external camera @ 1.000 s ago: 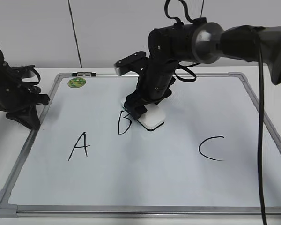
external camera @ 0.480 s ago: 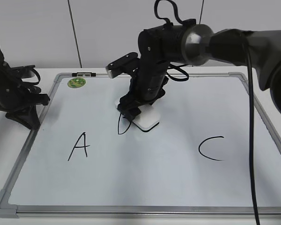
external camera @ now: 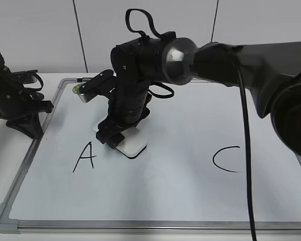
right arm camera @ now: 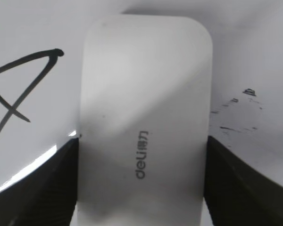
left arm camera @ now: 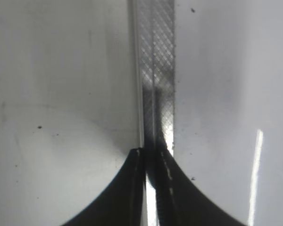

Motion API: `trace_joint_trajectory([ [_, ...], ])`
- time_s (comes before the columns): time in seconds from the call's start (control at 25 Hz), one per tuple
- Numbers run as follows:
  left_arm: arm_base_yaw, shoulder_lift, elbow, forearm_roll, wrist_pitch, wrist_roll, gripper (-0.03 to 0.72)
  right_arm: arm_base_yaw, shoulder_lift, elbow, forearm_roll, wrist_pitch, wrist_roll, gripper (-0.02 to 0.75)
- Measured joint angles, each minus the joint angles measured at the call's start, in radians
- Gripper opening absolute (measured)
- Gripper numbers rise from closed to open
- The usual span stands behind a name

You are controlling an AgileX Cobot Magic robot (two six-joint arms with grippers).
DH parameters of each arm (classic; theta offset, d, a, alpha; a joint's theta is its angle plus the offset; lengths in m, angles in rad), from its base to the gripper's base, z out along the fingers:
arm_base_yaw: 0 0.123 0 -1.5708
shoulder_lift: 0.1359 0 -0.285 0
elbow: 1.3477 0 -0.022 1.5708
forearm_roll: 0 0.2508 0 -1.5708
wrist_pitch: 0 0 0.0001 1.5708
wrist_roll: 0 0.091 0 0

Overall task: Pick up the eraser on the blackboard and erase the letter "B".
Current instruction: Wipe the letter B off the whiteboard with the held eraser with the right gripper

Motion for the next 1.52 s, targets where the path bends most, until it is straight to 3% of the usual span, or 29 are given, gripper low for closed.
trace_joint_trajectory([
  [0.48, 0.0, 0.0, 0.0, 0.0, 0.0, 0.0, 0.046, -0.012, 0.002, -0.009, -0.018, 0.014, 0.022, 0.543],
  [1.12, 0.0, 0.0, 0.0, 0.0, 0.0, 0.0, 0.046, -0.197, 0.006, -0.039, -0.121, 0.066, 0.086, 0.543],
  [1.52, 0.0, 0.0, 0.0, 0.0, 0.001, 0.0, 0.046, -0.221, -0.095, -0.036, -0.159, 0.125, 0.088, 0.543],
])
